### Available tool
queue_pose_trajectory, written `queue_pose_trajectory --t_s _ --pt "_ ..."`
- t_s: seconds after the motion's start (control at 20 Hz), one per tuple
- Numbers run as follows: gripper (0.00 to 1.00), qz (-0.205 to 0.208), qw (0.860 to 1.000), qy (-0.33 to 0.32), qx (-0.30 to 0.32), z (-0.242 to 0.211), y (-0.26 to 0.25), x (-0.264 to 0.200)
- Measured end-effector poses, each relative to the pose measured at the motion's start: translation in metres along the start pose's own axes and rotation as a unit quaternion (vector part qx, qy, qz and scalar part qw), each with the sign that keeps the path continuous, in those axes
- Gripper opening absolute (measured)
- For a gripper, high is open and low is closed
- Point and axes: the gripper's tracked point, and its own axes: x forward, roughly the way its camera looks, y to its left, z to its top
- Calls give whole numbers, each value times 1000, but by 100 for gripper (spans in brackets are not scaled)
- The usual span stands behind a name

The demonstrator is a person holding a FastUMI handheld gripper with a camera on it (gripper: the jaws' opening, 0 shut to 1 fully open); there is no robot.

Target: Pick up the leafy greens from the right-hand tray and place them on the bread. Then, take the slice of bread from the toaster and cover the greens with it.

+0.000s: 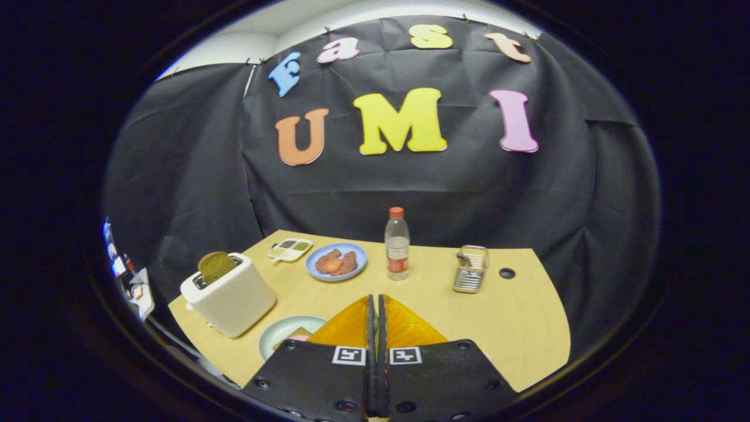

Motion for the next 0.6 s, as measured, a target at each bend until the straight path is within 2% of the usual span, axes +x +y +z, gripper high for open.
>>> queue_pose_trajectory --t_s 0.4,0.6 --pt "0 55 998 28 31 -30 152 48" --pt "0 65 995 54 60 -58 191 68"
